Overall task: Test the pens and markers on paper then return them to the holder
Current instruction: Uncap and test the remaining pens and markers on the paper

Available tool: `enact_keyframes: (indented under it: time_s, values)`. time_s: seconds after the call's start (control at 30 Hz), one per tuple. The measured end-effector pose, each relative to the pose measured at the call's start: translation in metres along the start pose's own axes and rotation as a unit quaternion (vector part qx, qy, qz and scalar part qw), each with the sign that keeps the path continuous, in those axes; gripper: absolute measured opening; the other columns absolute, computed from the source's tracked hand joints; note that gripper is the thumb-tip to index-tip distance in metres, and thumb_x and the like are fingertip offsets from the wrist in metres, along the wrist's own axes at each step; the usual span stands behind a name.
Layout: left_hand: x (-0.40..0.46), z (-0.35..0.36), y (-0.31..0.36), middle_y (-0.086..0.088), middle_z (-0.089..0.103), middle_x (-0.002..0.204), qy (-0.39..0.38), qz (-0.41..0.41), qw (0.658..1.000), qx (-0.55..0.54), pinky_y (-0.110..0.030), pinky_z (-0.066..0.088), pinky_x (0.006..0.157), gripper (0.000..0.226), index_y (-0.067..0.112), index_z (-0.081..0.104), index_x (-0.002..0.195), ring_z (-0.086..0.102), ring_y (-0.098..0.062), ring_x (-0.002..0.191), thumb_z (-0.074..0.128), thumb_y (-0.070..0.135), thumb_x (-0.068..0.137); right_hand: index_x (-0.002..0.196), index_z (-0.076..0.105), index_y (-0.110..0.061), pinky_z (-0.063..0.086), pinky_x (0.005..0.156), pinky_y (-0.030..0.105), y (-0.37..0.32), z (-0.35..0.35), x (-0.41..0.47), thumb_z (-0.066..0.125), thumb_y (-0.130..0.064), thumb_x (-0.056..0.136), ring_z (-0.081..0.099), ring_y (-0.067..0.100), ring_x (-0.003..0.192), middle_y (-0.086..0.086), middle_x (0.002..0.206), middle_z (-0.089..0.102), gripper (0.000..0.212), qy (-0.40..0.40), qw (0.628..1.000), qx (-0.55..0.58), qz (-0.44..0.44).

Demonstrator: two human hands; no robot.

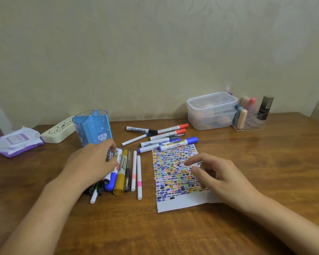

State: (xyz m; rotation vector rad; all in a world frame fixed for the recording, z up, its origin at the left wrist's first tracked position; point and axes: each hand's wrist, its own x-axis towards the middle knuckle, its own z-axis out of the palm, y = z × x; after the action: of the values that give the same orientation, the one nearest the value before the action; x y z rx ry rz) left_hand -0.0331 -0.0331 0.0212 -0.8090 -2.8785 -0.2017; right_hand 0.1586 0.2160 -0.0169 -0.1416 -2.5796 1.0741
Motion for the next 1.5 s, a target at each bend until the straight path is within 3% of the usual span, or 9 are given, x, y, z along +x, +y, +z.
enact_keyframes:
  time_s: [0.13,0.23,0.4,0.57,0.73,0.93,1.1,1.37,1.5]
  values:
    - [0.002,0.002,0.001,0.012,0.052,0.081,0.012,-0.001,1.0,0.0,-0.026,0.038,0.054,0.011,0.038,0.05,0.108,0.051,-0.006,0.076,0.048,0.04,0.098,0.105,0.066,-0.042,0.053,0.065,0.034,0.003,0.0,0.002,0.057,-0.033,0.1,0.063,0.013,0.065,-0.008,0.072,0.068,0.014,0.002,1.0,-0.013,0.005]
    - [-0.001,0.004,0.012,0.014,0.044,0.093,0.031,0.034,0.999,-0.017,-0.022,0.037,0.059,0.018,0.039,0.051,0.116,0.047,-0.006,0.085,0.048,0.041,0.098,0.105,0.066,-0.042,0.053,0.065,0.035,0.007,-0.001,0.004,0.057,-0.037,0.099,0.062,0.014,0.067,-0.013,0.076,0.068,0.012,0.009,0.999,-0.034,0.002]
    - [-0.01,0.015,0.038,0.019,0.041,0.125,0.007,0.167,0.985,-0.043,-0.026,0.04,0.097,0.035,0.046,0.048,0.132,0.036,-0.002,0.116,0.047,0.052,0.097,0.114,0.063,-0.042,0.048,0.058,0.022,0.012,-0.008,0.008,0.062,-0.034,0.097,0.06,0.006,0.069,-0.027,0.088,0.065,0.019,0.04,0.994,-0.099,-0.003]
    - [-0.015,0.024,0.047,0.022,0.043,0.139,-0.028,0.228,0.972,-0.045,-0.026,0.03,0.108,0.047,0.043,0.045,0.141,0.032,0.0,0.129,0.042,0.059,0.098,0.136,0.051,-0.04,0.053,0.077,0.02,0.014,-0.016,0.02,0.064,-0.033,0.095,0.061,-0.001,0.092,-0.022,0.126,0.059,0.044,0.045,0.978,-0.2,0.023]
    - [-0.016,0.027,0.048,0.022,0.04,0.146,-0.042,0.254,0.965,-0.043,-0.028,0.023,0.113,0.048,0.044,0.042,0.144,0.029,-0.002,0.134,0.04,0.059,0.099,0.151,0.038,-0.034,0.05,0.101,0.03,0.001,-0.022,0.055,0.063,-0.03,0.097,0.054,0.011,0.125,-0.01,0.153,0.044,0.06,-0.025,0.952,-0.302,0.049]
    - [-0.018,0.026,0.047,0.021,0.042,0.147,-0.051,0.268,0.961,-0.052,-0.031,0.025,0.115,0.045,0.045,0.042,0.145,0.032,-0.004,0.136,0.04,0.054,0.101,0.146,0.044,-0.028,0.047,0.102,0.035,0.003,-0.017,0.097,0.063,-0.021,0.093,0.05,0.021,0.132,-0.003,0.15,0.05,0.057,-0.055,0.923,-0.381,0.016]
    - [-0.017,0.028,0.048,0.017,0.044,0.147,-0.063,0.278,0.957,-0.048,-0.033,0.026,0.114,0.045,0.043,0.042,0.146,0.033,-0.007,0.136,0.04,0.051,0.102,0.128,0.054,-0.028,0.051,0.085,0.029,0.008,-0.004,0.112,0.066,-0.023,0.091,0.056,0.017,0.114,-0.006,0.131,0.06,0.039,-0.046,0.905,-0.424,-0.008]
    - [-0.017,0.03,0.047,0.015,0.046,0.146,-0.069,0.277,0.957,-0.052,-0.036,0.029,0.113,0.044,0.04,0.045,0.145,0.035,-0.009,0.135,0.041,0.05,0.102,0.132,0.055,-0.026,0.051,0.079,0.03,0.011,0.002,0.114,0.063,-0.02,0.092,0.057,0.017,0.107,-0.003,0.123,0.059,0.042,-0.049,0.898,-0.435,-0.036]
    - [-0.018,0.03,0.047,0.015,0.045,0.147,-0.078,0.273,0.957,-0.057,-0.036,0.03,0.113,0.044,0.041,0.044,0.145,0.035,-0.009,0.134,0.042,0.05,0.101,0.118,0.063,-0.027,0.047,0.073,0.026,0.008,0.0,0.108,0.065,-0.024,0.09,0.056,0.014,0.102,-0.005,0.116,0.059,0.029,-0.055,0.896,-0.437,-0.048]
